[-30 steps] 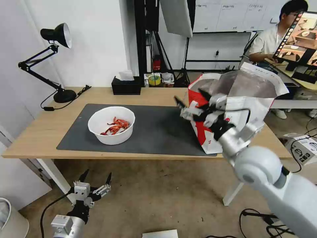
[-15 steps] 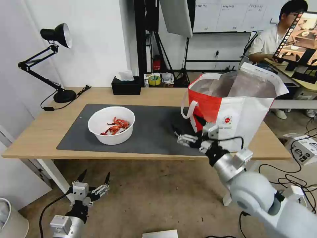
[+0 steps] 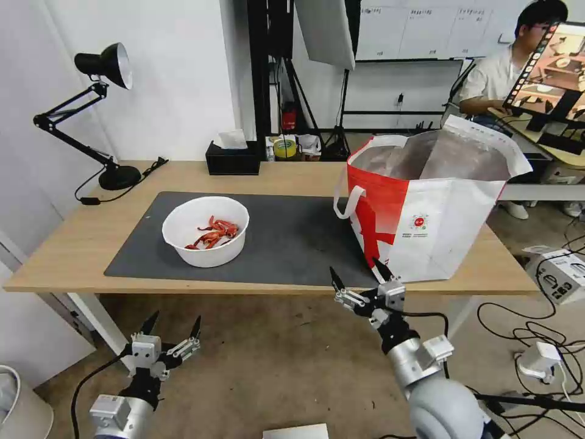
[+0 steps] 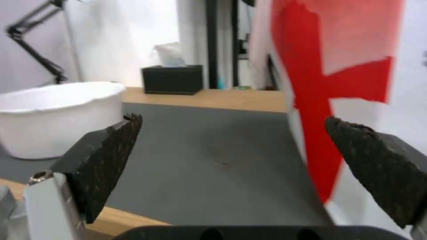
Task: Pick up the trash from the table and place it into the takeout bag.
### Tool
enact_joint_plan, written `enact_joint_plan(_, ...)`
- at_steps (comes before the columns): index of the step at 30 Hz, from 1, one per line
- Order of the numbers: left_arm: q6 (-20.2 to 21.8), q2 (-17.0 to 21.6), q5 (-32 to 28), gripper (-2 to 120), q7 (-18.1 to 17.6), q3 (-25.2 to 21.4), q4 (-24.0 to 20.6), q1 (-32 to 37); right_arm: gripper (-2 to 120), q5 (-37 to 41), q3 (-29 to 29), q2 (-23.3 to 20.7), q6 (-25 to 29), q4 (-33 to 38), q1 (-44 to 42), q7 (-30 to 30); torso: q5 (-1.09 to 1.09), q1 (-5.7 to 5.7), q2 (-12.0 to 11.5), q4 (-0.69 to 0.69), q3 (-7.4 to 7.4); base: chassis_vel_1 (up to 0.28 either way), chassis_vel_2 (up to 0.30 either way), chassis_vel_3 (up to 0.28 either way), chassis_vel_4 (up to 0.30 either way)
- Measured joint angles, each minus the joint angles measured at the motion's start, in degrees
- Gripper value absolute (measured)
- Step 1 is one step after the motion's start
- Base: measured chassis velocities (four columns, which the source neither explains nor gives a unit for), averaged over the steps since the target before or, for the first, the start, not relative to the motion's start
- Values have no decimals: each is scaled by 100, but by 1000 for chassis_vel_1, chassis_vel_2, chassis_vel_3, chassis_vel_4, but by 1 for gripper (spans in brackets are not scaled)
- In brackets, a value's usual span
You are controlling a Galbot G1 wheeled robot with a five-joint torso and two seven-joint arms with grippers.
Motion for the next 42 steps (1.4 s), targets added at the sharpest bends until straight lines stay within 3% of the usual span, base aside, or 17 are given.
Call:
enact_joint_plan(9,-35,4,-16,100,0,-28,6,6,100,-336,4,191,7,-155,-336,467,0,0,0,0,0,0,0,0,0)
enact_joint_plan(21,-34,35,-41,100,-2,-55,-14,12,100,-413,-43,293,-24,-259,-433,566,0,0,0,0,0,0,0,0,0)
enact_joint_plan(30,232,431,-549,100,-157,-401,-374,-116,100,-409,-47,289,-32,-259,-425,567,0,0,0,1,0,0,0,0,0)
enact_joint_plan(32,865,1069,-1240,100,-548,-750,-846,-344,100,-405,-49,287,-34,-258,-422,565,0,0,0,1,0,0,0,0,0)
enact_joint_plan(33,865,1069,-1240,100,-548,-750,-846,-344,100,-405,-49,287,-34,-258,-422,565,0,0,0,1,0,0,0,0,0)
enact_joint_plan(34,1598,1723,-1825,100,-914,-1033,-1126,-672,100,-403,-49,285,-36,-257,-419,563,1,0,0,0,1,0,0,0,0)
enact_joint_plan(35,1991,2217,-2200,100,-1278,-1071,-1149,-976,100,-402,-50,285,-37,-256,-419,562,0,0,0,1,1,0,0,0,0)
enact_joint_plan(36,1991,2217,-2200,100,-1278,-1071,-1149,-976,100,-402,-50,285,-37,-256,-419,562,0,0,0,1,1,0,0,0,0)
enact_joint_plan(38,2446,2701,-2759,100,-1624,-1051,-1116,-1317,100,-401,-50,284,-38,-256,-418,561,0,0,0,0,1,0,0,0,0)
enact_joint_plan(40,2604,2839,-2962,100,-1681,-1042,-1096,-1425,100,-400,-50,284,-38,-256,-418,562,-1,0,-1,0,1,0,0,0,0)
enact_joint_plan(42,2948,3213,-3408,100,-1781,-900,-971,-1794,100,-399,-50,283,-38,-255,-417,560,1,0,0,0,1,0,0,0,0)
